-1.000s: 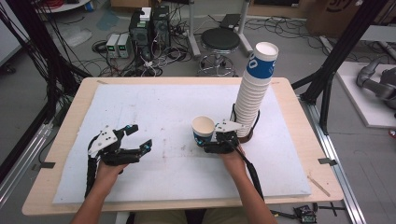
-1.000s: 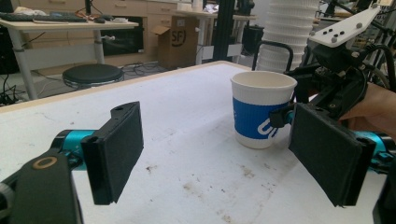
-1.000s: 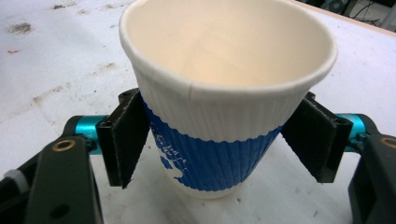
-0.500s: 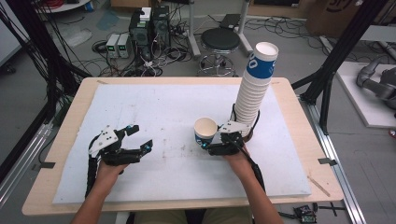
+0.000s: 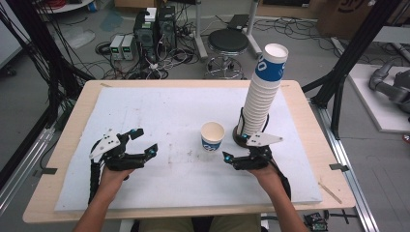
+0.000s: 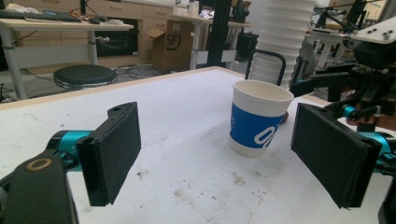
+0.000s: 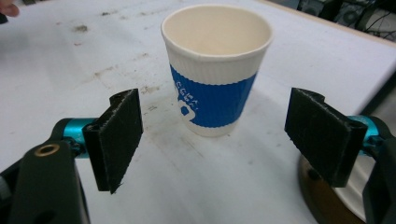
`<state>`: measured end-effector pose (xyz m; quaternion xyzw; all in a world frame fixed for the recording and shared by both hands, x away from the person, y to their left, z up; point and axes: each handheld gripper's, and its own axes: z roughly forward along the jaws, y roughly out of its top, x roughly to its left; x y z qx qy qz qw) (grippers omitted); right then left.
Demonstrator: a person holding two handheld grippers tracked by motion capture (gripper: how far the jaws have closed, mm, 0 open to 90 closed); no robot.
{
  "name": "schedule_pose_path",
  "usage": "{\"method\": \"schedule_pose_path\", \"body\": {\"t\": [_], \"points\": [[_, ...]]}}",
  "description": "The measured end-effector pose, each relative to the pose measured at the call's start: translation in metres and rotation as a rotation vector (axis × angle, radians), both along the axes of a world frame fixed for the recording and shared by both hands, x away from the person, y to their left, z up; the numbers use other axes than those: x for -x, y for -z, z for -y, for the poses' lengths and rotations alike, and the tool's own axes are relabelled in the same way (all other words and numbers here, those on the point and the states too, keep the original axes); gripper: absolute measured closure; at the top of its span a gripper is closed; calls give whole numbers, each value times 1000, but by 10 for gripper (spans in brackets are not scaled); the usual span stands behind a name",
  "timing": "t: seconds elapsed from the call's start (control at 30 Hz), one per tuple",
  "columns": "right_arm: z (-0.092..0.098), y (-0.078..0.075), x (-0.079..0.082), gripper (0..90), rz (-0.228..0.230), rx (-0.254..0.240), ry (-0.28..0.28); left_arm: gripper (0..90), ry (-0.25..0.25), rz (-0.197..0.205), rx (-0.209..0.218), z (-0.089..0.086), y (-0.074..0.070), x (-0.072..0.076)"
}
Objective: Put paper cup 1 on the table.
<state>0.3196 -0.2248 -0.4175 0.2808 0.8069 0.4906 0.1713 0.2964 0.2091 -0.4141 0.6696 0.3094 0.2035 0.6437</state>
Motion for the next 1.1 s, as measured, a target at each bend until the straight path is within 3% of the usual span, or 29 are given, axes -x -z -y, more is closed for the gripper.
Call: {"method": "schedule_pose_path", "body": {"t": [0.23,0.5,0.8,1.1], "points": [[28,-16,12,196,59,-53,26,162,17,1,8,0,-1,1],[51,-25,28,196,110,-75,45,162,13,6,6,-1,-1,1],[78,-30,42,196,126,-87,114,162,8,5,9,-4,0,2],[87,-31,45,197,126,-104,133,162,6,10,7,-2,0,1]]}}
